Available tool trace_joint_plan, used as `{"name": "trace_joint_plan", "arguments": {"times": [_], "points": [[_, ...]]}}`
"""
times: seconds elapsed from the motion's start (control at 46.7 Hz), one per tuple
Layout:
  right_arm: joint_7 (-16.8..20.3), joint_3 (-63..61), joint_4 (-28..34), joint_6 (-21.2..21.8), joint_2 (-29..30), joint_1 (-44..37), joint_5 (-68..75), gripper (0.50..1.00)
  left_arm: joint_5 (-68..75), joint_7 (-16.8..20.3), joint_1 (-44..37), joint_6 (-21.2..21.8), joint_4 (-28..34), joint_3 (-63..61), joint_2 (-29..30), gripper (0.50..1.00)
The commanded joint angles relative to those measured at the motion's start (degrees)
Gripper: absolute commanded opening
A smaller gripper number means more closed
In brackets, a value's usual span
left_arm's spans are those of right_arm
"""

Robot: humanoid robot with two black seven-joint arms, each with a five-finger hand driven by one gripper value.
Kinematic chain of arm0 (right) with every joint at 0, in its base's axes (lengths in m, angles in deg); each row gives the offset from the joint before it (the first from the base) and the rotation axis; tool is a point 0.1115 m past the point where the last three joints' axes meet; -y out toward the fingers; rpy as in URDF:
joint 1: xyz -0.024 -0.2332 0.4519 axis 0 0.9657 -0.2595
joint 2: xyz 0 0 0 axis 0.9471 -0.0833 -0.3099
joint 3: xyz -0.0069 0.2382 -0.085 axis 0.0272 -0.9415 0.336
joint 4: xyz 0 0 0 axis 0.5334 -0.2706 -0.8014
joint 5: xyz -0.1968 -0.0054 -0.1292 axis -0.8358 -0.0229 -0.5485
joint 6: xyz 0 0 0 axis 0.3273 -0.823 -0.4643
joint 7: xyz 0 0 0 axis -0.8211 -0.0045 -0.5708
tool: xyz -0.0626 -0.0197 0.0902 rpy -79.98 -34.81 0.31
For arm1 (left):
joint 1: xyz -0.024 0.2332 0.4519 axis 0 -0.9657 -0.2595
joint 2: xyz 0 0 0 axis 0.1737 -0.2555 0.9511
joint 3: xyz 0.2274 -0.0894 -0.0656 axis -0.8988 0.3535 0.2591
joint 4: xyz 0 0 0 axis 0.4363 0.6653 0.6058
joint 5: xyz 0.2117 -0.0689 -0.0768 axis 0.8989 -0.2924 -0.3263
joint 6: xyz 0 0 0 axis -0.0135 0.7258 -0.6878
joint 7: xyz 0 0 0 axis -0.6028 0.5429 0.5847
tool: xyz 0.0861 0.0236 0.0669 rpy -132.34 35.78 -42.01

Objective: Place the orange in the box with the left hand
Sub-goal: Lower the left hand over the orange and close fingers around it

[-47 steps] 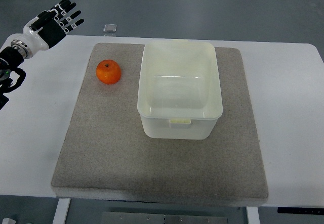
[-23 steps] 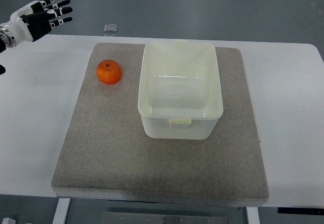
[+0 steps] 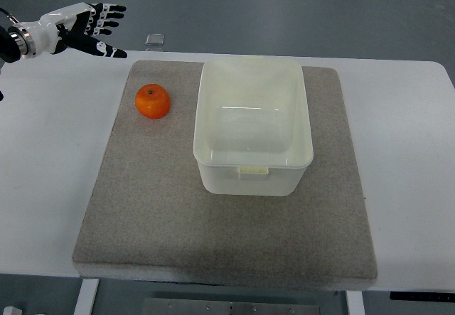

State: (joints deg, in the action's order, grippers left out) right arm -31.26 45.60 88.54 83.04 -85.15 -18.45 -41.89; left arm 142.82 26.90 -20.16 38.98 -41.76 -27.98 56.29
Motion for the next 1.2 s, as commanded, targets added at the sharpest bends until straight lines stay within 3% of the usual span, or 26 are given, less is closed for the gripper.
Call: {"name": "trace_joint_plan", "arguments": {"times": [0.0,0.257,0.771,1.177], "points": [[0.0,0.0,0.0,0.0,0.0,0.0,0.0,0.932,8.7,0.5,-0.2,2.8,-2.9,-0.1,0.0,0.992],[0.0,0.0,0.0,0.0,0.0,0.0,0.0,0.932,26.6,1.0,0.5,3.1,-6.4,0.0,-0.8,0.990],[0.0,0.0,0.0,0.0,0.0,0.0,0.0,0.932,33.5,1.0,1.2,3.2,-9.7,-8.2,-2.2,0.984],[0.0,0.0,0.0,0.0,0.0,0.0,0.0,0.932,40.3,1.0,0.6,6.2,-8.7,-11.9,-5.8,0.960]]}}
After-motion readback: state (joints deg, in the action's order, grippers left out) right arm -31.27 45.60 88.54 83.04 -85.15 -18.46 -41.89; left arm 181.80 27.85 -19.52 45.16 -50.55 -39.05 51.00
